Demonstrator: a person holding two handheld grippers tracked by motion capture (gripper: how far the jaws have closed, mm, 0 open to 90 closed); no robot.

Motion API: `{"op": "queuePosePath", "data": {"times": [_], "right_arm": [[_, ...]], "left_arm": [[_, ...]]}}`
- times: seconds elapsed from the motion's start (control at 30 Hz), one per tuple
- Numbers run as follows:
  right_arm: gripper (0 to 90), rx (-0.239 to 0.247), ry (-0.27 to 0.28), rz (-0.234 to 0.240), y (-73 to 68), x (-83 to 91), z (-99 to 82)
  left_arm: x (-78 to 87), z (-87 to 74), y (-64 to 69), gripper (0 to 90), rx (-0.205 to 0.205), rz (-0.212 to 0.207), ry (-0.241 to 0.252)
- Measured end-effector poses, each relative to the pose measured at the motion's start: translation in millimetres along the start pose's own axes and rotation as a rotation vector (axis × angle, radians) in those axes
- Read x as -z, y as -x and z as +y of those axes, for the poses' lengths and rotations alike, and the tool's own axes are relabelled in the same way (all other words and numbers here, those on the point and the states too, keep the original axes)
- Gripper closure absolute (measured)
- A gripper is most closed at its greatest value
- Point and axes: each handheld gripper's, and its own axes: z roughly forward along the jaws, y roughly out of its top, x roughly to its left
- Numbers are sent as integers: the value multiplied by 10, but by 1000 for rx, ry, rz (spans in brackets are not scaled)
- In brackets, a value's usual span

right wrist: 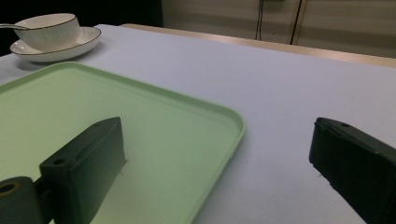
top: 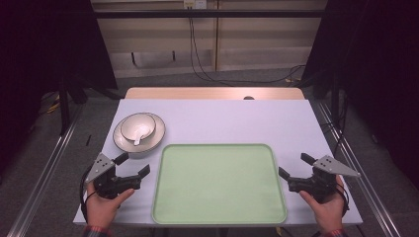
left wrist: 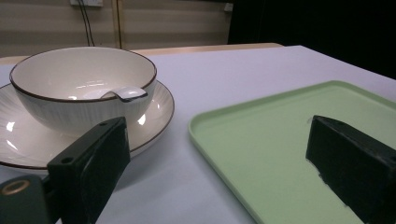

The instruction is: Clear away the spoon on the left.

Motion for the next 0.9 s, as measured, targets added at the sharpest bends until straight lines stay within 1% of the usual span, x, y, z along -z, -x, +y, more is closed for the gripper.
{"op": "queuePosePath", "data": {"times": [0.07, 0.1, 0.13, 0.2, 0.27, 0.33, 0.37, 0.43, 0.47, 0.5, 0.53, 0.6, 0.67, 0.7, 0.73, 0.77, 0.87, 0.9], "right_arm": [[31, 1, 1, 0, -1, 0, 0], [31, 2, 1, 0, 0, 0, 0], [31, 1, 1, 1, 1, -1, 0], [31, 0, -1, 3, 1, -2, 0], [31, -1, -2, 3, -5, -3, 0], [31, -1, -3, 2, -7, -4, 0], [31, -3, -3, 4, -8, -5, 1], [31, -3, -3, 4, -11, -5, 1], [31, -3, -3, 4, -11, -5, 1], [30, 3, -3, 3, -11, -7, -1], [30, 4, -4, 6, -12, -6, -1], [30, 7, -4, 3, -13, -4, -2], [30, 7, -3, 3, -13, -6, -2], [30, 8, -4, 3, -14, -7, -1], [30, 8, -4, 3, -14, -7, -1], [31, 5, -4, 3, -19, -8, -1], [31, 9, -6, 6, -18, -9, -2], [31, 9, -4, 8, -22, -10, 0]], "left_arm": [[0, 2, -3, 63, -2, 4, 0], [-3, 0, -13, 63, -2, -1, 2], [-6, -2, -17, 64, -2, 11, -3], [-8, -5, -23, 64, -1, 10, -6], [-15, -3, -34, 65, -3, 26, -1], [-15, 1, -36, 66, -2, 25, 0], [-15, 7, -44, 67, -5, 33, 0], [-18, 8, -52, 67, 4, 50, -1], [-18, 8, -52, 67, 4, 50, -1], [-19, 9, -55, 67, 20, 55, 0], [-19, 11, -59, 67, 21, 50, 1], [-26, 18, -59, 69, 15, 63, 4], [-29, 19, -62, 71, 13, 65, 4], [-39, 21, -70, 74, 13, 76, 7], [-39, 21, -70, 76, 13, 76, 7], [-47, 30, -89, 78, 11, 90, 8], [-62, 35, -112, 81, 17, 99, 15], [-78, 43, -116, 84, 19, 114, 21]]}}
